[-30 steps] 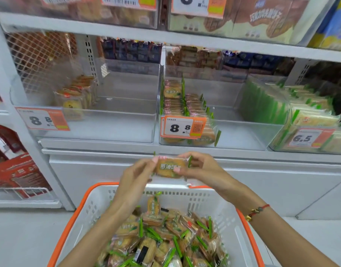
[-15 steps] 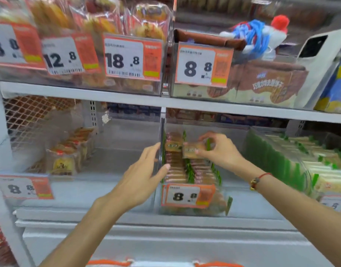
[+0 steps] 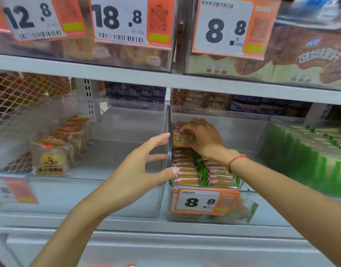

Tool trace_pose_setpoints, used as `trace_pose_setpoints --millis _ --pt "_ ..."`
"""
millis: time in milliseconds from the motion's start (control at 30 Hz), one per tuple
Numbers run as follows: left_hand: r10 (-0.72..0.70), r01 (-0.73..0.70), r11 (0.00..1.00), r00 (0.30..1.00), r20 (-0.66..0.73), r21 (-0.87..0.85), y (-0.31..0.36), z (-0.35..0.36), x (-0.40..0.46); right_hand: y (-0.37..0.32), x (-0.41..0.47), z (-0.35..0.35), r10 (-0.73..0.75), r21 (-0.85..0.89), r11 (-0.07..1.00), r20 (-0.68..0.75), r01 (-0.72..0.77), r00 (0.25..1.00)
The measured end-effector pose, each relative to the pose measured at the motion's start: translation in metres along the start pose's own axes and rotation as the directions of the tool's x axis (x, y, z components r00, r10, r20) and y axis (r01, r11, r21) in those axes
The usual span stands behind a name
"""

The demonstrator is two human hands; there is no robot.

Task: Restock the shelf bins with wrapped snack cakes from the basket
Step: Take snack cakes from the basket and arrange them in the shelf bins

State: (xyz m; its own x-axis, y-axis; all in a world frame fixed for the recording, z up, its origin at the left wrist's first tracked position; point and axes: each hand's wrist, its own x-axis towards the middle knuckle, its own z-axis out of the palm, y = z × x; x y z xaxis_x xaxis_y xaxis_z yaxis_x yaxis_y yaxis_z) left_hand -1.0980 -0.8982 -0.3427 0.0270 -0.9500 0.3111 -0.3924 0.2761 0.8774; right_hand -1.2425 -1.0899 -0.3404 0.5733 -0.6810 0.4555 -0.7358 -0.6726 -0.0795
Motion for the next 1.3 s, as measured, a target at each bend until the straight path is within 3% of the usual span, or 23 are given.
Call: trace_pose_setpoints --millis 200,633,833,967,1100,1167,1300 --pt "-0.002 0.002 0.999 1.000 0.005 -0.043 0.000 0.001 0.000 0.001 0.002 0.000 -0.012 0.064 0.998 -0.010 0.012 1.000" --pt "-0.025 0.023 0.997 1.000 -0.016 -0.077 0.003 0.001 0.000 -0.002 0.009 -0.030 -0.023 0.045 0.999 0.248 0.012 0.968" --pt "-0.006 0.005 0.996 1.000 -0.012 -0.094 0.005 0.000 0.001 -0.009 -0.034 -0.059 0.004 0.245 0.968 0.180 -0.049 0.984" --pt "0.118 -0.099 0.990 0.970 -0.211 0.096 0.005 0.009 -0.008 -0.027 -0.085 -0.086 -0.016 0.345 0.938 0.125 -0.029 0.992" --pt "0.415 -0.249 0.878 0.821 -0.392 0.410 0.011 0.023 -0.044 -0.044 -0.140 -0.109 -0.021 0.378 0.926 0.093 -0.016 0.995" --pt "0.461 -0.214 0.817 0.800 -0.385 0.535 0.007 0.029 -0.068 -0.049 -0.168 -0.107 -0.044 0.293 0.956 0.131 0.004 0.990" --pt "0.342 -0.133 0.637 0.932 -0.123 0.759 -0.022 0.043 -0.116 -0.052 -0.216 -0.074 -0.079 -0.005 0.996 0.467 0.093 0.881"
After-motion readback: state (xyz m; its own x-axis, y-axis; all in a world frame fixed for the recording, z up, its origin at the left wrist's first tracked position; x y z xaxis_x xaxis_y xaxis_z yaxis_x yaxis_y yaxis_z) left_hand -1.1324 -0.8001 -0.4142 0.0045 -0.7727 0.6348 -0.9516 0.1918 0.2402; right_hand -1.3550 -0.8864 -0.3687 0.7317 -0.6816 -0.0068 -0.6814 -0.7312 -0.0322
